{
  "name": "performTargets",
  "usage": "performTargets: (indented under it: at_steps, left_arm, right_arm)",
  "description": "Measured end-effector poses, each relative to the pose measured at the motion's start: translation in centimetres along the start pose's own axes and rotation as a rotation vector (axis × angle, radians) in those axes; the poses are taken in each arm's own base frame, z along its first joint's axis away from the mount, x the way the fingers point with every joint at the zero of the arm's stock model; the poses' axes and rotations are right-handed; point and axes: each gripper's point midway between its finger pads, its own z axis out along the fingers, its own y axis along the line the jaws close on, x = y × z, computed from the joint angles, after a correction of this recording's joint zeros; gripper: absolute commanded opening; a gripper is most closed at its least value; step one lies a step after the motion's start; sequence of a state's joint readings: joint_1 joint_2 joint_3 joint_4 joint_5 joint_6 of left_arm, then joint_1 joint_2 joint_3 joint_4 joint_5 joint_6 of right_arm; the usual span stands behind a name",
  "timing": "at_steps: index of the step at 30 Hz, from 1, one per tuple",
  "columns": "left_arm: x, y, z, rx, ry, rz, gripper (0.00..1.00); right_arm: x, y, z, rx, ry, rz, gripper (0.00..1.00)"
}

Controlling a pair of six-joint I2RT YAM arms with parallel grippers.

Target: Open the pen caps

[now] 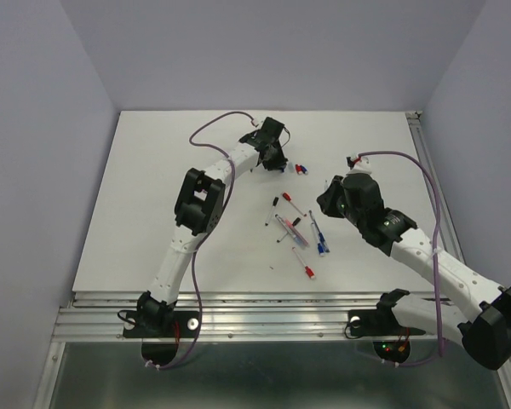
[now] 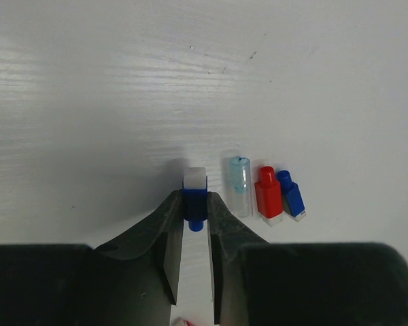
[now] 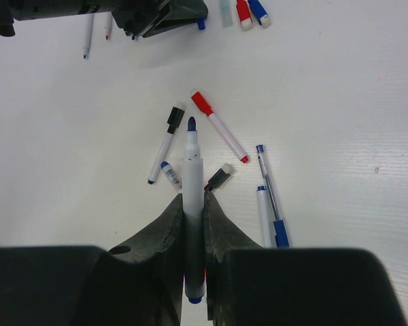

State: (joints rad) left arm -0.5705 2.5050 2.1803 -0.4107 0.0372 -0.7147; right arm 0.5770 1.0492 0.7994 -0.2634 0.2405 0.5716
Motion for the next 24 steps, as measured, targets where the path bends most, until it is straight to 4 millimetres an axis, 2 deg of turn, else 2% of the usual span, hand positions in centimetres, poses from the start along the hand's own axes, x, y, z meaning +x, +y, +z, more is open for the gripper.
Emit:
performTargets:
  at_steps: [7, 10, 13, 16, 17, 21, 23, 24]
  left_arm:
    - [0.6, -0.5, -0.1, 0.013, 0.017, 0.009, 0.45]
    - [0.8, -0.8, -0.1, 0.027, 0.024, 0.017, 0.56]
    - [0.9, -1.0, -0.2, 0.038, 0.03, 0.023, 0.59]
    - [1.0, -1.2, -0.6, 0.046, 0.04, 0.037, 0.68]
    - [0.9, -1.2, -0.8, 0.047, 0.042, 0.04, 0.74]
    - [0.0, -1.4, -3.5, 0.064, 0.038, 0.059, 0.84]
    - [-0.7, -1.6, -6.3, 0.079, 0.023, 0.066, 0.87]
    - [-1.2, -1.5, -8.4, 0.084, 0.008, 0.066, 0.88]
  right_arm:
    - [0.0, -0.2, 0.1, 0.009, -0.001, -0.001, 0.01]
    - [0.1, -0.3, 0.3, 0.016, 0.002, -0.003, 0.01]
    - [0.3, -0.3, 0.4, 0.02, 0.009, -0.005, 0.01]
    - [0.6, -0.5, 0.7, 0.03, 0.017, -0.008, 0.02]
    - [0.8, -0.6, 0.9, 0.035, 0.022, -0.009, 0.02]
    - [1.2, -0.7, 1.7, 0.053, 0.046, -0.018, 0.03]
    - [1.2, -0.5, 2.4, 0.061, 0.056, -0.023, 0.04]
    - [1.0, -0.2, 3.1, 0.065, 0.062, -0.026, 0.04]
